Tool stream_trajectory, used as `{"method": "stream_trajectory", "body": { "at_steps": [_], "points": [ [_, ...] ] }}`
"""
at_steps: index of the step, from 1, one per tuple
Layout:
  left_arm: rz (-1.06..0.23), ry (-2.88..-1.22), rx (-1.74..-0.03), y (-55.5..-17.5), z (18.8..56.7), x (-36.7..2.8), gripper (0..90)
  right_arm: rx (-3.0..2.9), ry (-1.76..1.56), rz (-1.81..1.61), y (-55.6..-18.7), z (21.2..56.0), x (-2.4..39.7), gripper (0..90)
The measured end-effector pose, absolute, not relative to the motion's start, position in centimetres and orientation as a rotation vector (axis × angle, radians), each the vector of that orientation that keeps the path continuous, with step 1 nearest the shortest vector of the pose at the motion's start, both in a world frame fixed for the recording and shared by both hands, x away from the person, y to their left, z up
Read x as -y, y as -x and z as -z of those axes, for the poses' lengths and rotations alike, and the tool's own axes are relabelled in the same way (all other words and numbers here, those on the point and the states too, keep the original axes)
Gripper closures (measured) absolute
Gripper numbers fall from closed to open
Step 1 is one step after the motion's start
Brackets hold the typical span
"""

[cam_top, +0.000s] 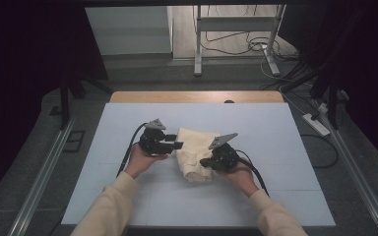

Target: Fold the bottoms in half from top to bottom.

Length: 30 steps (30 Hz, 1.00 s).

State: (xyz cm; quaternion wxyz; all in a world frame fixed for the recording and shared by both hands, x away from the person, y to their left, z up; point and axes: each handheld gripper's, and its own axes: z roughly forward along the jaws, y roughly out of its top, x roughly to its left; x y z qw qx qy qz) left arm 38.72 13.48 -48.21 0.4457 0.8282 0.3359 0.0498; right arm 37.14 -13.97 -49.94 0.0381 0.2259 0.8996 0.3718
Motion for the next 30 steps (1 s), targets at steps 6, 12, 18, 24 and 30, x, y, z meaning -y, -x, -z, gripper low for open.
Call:
{"method": "stream_trajectory", "body": {
  "at_steps": [6,12,18,24,30],
  "points": [
    [-0.122,-2.055,-0.806,-38.3,48.0,-13.5,45.4,-2.730,-0.686,-1.158,-37.0,49.2,14.7,89.3],
    [-0.121,-2.057,-0.809,-37.5,48.0,-13.8,41.3,-2.657,-0.727,-1.207,-36.4,48.3,17.0,89.2],
    [-0.127,-2.044,-0.832,-36.0,48.3,-14.9,36.7,-2.604,-0.775,-1.217,-35.6,47.9,19.7,89.2],
    [-0.123,-2.036,-0.848,-34.6,48.9,-15.9,34.7,-2.584,-0.816,-1.159,-35.0,48.5,21.5,89.0],
    [-0.127,-2.055,-0.852,-33.4,49.4,-16.7,33.4,-2.573,-0.867,-1.124,-34.9,49.2,22.6,71.1]
  ]
}}
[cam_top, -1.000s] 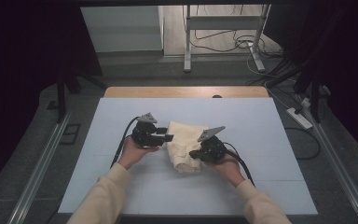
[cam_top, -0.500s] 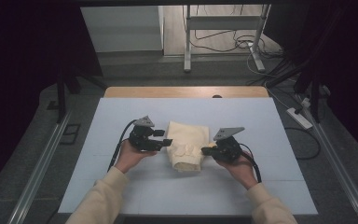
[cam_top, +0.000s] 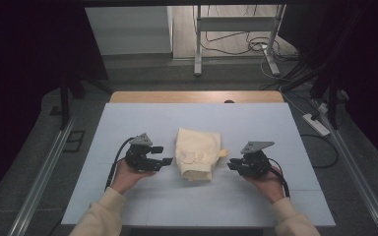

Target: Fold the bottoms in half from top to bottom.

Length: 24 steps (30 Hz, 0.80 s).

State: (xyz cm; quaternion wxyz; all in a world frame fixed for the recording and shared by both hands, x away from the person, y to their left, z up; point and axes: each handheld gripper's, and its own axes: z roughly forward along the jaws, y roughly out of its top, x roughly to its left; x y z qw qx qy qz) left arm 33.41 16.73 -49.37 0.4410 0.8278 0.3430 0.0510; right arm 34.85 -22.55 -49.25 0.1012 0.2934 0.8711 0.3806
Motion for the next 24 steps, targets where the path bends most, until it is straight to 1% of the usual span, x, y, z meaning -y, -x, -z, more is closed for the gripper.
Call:
{"method": "stream_trajectory", "body": {
  "at_steps": [3,11,16,24],
  "points": [
    [-0.126,-2.052,-0.860,-32.9,49.5,-17.1,33.0,-2.557,-0.878,-1.126,-34.6,49.4,23.0,59.9],
    [-0.138,-2.064,-0.882,-30.8,50.3,-18.6,32.4,-2.538,-0.907,-1.125,-33.5,50.2,24.3,43.5],
    [-0.143,-2.053,-0.907,-29.6,50.7,-19.7,32.3,-2.528,-0.919,-1.157,-32.4,50.5,25.7,39.1],
    [-0.141,-2.047,-0.931,-29.0,51.2,-20.4,32.1,-2.484,-0.944,-1.195,-31.4,50.6,28.0,38.7]
  ]
}}
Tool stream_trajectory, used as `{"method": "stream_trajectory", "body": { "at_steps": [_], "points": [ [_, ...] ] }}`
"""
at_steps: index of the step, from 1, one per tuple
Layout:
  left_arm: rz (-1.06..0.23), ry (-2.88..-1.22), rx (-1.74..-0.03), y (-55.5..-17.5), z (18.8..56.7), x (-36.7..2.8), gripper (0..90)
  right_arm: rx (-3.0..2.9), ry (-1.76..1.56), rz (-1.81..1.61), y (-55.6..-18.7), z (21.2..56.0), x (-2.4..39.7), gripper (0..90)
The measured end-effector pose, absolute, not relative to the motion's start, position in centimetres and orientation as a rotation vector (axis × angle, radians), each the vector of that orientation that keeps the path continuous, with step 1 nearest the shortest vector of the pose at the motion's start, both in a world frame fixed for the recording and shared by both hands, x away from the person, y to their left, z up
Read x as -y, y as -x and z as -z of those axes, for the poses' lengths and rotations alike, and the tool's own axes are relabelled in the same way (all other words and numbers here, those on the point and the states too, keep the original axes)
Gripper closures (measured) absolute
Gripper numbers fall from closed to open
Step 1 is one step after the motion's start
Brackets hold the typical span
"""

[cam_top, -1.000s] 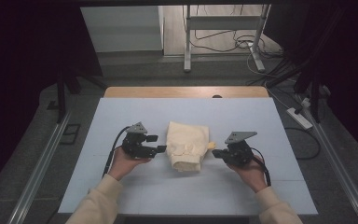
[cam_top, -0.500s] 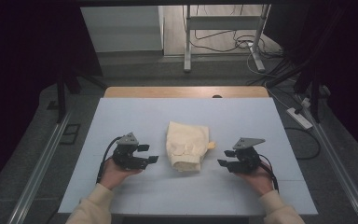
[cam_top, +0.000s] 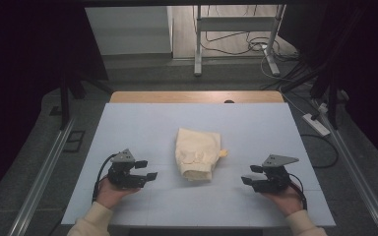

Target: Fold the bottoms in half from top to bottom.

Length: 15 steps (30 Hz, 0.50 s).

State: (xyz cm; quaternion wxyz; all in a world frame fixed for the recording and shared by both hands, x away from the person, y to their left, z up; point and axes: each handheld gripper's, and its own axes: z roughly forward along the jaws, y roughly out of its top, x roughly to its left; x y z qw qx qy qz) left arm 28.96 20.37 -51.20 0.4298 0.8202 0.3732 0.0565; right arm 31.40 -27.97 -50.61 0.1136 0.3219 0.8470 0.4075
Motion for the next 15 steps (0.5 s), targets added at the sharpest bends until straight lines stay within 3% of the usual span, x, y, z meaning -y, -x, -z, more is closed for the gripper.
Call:
{"method": "stream_trajectory", "body": {
  "at_steps": [15],
  "points": [
    [-0.145,-2.060,-0.931,-29.06,51.31,-20.22,31.6,-2.462,-0.950,-1.228,-31.60,50.45,28.19,37.7]
  ]
}}
